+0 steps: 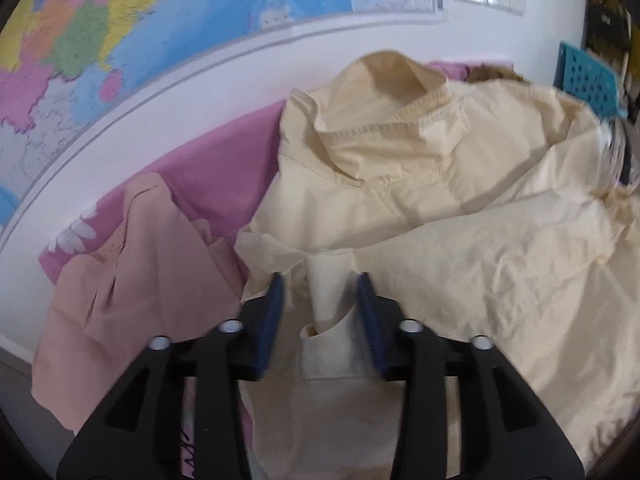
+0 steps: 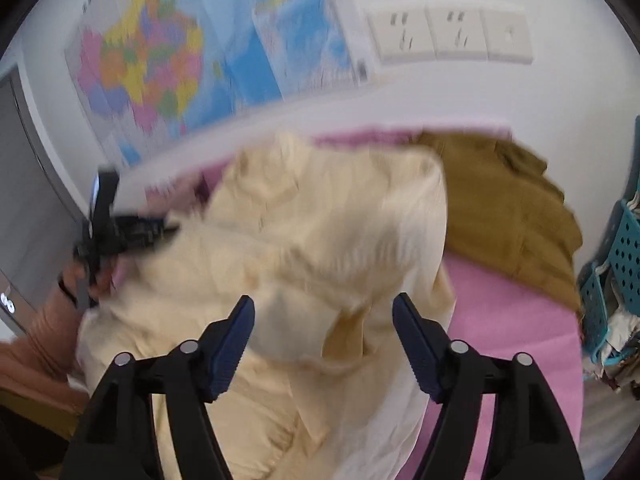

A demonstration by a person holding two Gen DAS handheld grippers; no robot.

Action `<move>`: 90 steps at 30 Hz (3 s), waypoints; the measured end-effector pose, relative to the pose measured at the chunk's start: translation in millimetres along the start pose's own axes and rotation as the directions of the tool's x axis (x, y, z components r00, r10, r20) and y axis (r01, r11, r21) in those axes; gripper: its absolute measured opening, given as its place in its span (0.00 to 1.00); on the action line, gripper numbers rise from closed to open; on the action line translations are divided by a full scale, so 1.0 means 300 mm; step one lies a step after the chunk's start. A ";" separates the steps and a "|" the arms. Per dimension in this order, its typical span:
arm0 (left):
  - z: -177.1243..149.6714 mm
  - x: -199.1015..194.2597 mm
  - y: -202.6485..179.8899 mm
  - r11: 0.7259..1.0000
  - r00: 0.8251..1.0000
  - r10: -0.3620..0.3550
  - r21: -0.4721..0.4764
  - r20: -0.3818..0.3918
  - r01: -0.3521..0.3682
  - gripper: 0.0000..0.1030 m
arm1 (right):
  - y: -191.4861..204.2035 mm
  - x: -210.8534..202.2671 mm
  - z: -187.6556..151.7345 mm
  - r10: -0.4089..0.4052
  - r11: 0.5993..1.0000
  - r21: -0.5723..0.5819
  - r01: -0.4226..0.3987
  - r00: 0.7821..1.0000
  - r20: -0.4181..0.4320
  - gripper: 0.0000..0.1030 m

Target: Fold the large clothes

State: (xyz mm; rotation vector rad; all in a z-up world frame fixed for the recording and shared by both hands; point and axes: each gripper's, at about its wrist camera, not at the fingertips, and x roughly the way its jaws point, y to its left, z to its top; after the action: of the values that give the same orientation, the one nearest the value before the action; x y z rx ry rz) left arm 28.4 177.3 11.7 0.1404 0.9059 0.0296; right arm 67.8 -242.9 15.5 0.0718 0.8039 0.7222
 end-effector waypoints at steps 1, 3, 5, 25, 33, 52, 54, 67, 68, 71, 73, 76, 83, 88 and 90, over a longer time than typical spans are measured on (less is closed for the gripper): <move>-0.007 -0.024 0.010 1.000 1.000 0.004 -0.006 0.016 -0.004 0.48 | -0.001 -0.004 0.014 0.010 1.000 0.005 -0.010 1.000 0.009 0.69; -0.013 -0.059 0.014 1.000 0.999 0.009 -0.008 0.037 -0.009 0.49 | 0.008 0.027 0.039 0.010 1.000 -0.009 -0.010 1.000 -0.018 0.69; -0.020 -0.090 0.018 1.000 0.999 -0.001 -0.019 0.050 0.002 0.49 | 0.022 0.089 0.053 -0.016 0.999 -0.035 0.013 0.997 -0.074 0.71; -0.018 -0.174 0.016 0.996 0.989 -0.030 -0.076 0.145 0.041 0.50 | 0.126 0.267 0.222 -0.150 0.967 -0.217 0.135 0.987 -0.053 0.15; -0.051 0.012 -0.041 0.999 0.999 -0.034 0.004 -0.006 0.034 0.52 | -0.002 0.314 0.113 -0.125 0.991 -0.058 0.117 0.978 -0.165 0.31; -0.052 0.041 -0.069 0.998 0.999 0.035 0.049 -0.003 -0.035 0.57 | 0.070 0.363 0.074 -0.093 0.994 -0.078 0.078 0.975 -0.203 0.11; -0.057 0.045 -0.072 0.997 0.999 0.043 0.058 0.004 -0.043 0.60 | 0.016 0.365 0.036 -0.082 0.996 -0.033 0.077 0.970 -0.228 0.00; -0.073 -0.040 -0.070 0.991 0.994 0.094 0.085 0.059 -0.099 0.62 | 0.112 0.223 0.025 -0.083 0.991 -0.111 0.071 0.990 -0.113 0.32; -0.077 -0.048 -0.071 0.991 0.993 0.098 0.083 0.061 -0.103 0.62 | 0.104 0.251 0.029 -0.098 0.991 -0.107 0.085 0.987 -0.125 0.32; -0.091 -0.051 -0.081 0.992 0.994 0.098 0.072 0.047 -0.101 0.62 | 0.030 0.344 0.035 -0.081 0.996 -0.042 0.075 0.979 -0.184 0.25; -0.104 -0.052 -0.091 0.991 0.993 0.110 0.074 0.048 -0.113 0.62 | -0.015 0.384 0.027 -0.043 0.999 0.011 0.047 0.976 -0.213 0.24; -0.114 -0.055 -0.099 0.990 0.992 0.119 0.069 0.048 -0.122 0.62 | -0.032 0.392 0.013 -0.033 0.999 0.028 0.040 0.977 -0.211 0.22; -0.121 -0.038 -0.112 0.985 0.989 0.143 0.088 0.040 -0.146 0.62 | -0.001 0.379 0.016 -0.068 0.998 -0.006 0.068 0.975 -0.210 0.24; -0.130 -0.011 -0.101 0.987 0.991 0.133 0.083 0.016 -0.134 0.64 | 0.023 0.336 0.021 -0.063 0.998 -0.020 0.061 0.982 -0.180 0.30; -0.133 -0.005 -0.101 0.987 0.991 0.135 0.084 0.014 -0.136 0.65 | 0.031 0.303 0.022 -0.053 0.998 -0.023 0.050 0.985 -0.163 0.38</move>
State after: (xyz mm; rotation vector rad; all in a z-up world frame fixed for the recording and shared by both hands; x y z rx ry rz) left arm -4.9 151.5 -15.3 0.2808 0.8888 0.1169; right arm 109.9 -178.6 -34.3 -0.0260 0.9522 0.6931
